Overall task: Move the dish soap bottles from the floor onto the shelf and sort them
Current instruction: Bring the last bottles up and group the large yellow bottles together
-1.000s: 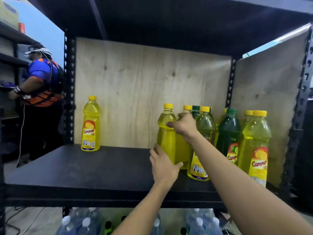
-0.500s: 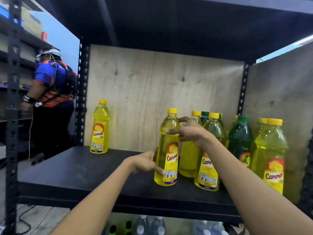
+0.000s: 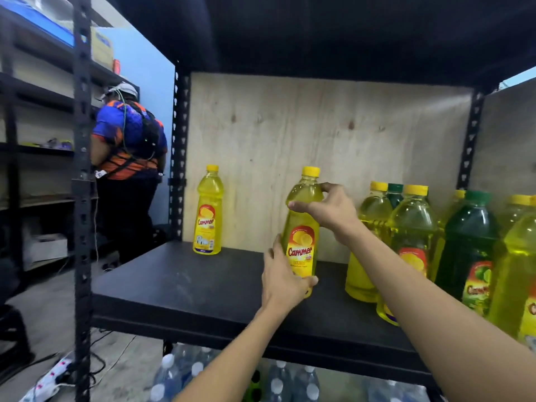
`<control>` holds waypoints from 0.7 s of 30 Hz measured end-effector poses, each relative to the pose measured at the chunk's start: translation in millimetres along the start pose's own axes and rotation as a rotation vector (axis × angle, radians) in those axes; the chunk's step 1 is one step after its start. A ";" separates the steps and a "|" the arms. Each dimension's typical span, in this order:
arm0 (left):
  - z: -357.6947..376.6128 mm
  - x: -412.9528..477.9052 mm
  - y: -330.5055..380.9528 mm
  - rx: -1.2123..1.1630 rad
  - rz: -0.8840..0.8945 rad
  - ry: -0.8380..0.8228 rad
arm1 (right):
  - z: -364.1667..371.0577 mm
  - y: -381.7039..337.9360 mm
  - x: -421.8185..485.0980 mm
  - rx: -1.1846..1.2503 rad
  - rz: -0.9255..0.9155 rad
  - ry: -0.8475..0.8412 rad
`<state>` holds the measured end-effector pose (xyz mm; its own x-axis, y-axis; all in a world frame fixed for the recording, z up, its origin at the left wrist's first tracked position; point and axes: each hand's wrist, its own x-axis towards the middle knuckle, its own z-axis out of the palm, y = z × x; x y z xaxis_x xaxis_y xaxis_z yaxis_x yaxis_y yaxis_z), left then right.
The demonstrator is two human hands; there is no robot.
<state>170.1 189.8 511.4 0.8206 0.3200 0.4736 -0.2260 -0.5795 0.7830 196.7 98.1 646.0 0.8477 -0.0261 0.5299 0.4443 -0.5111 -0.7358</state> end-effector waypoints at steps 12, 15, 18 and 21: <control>-145.3 109.0 -124.9 0.102 -0.024 0.113 | 178.5 -81.8 36.5 0.085 -0.100 -0.070; -158.7 127.9 -158.1 0.058 -0.014 0.113 | 212.7 -93.4 39.4 0.040 -0.119 -0.090; -168.0 136.6 -187.2 0.024 -0.001 0.136 | 236.0 -99.3 37.1 -0.005 -0.150 -0.082; -180.5 129.2 -186.0 -0.008 0.004 0.122 | 249.4 -104.1 32.2 -0.015 -0.171 -0.072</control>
<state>223.5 474.3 499.7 0.7500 0.4066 0.5217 -0.2337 -0.5750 0.7841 250.1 364.7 634.5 0.7789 0.1236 0.6149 0.5799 -0.5153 -0.6310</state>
